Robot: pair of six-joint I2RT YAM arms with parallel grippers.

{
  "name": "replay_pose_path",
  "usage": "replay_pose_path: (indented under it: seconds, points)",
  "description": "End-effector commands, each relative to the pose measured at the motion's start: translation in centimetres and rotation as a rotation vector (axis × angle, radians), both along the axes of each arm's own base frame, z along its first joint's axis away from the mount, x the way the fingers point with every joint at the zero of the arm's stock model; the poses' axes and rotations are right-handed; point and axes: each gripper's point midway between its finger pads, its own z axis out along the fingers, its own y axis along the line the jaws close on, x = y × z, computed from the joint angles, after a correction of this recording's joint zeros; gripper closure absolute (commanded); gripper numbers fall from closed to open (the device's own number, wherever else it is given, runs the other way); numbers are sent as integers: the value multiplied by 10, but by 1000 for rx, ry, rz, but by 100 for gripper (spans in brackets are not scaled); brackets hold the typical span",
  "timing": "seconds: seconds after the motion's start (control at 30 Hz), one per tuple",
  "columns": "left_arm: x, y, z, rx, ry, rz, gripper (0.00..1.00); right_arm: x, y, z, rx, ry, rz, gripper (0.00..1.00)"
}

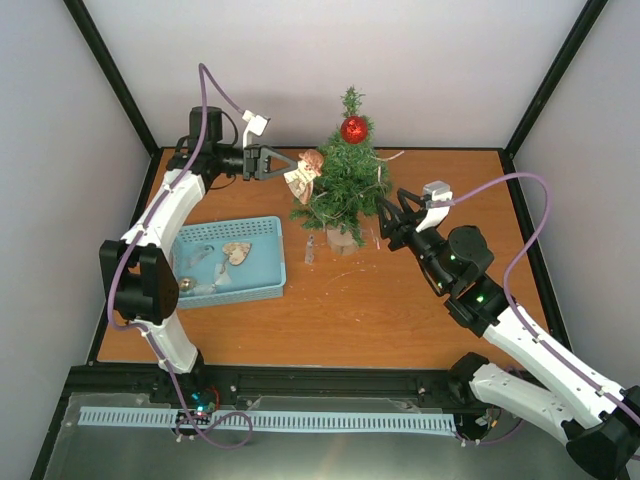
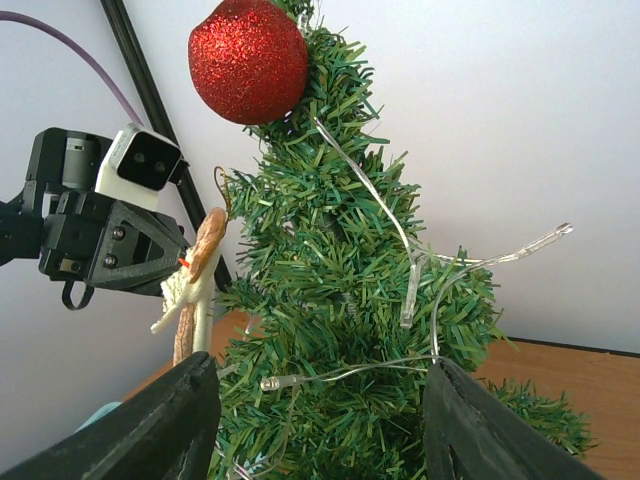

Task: Decorate the small christmas tree
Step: Hang the decoration item on the Christmas tree.

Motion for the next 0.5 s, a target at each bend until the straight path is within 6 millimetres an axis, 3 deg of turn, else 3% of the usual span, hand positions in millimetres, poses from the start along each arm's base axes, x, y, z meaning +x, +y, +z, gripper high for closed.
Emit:
replay_pose_path:
  seconds: [0.0, 0.47]
  points:
    - [-1, 3, 23, -14, -69, 2, 99, -1, 0, 7, 2, -24, -14, 43]
    - [-32, 7, 43, -53, -156, -59, 99, -1, 1, 4, -5, -20, -15, 43]
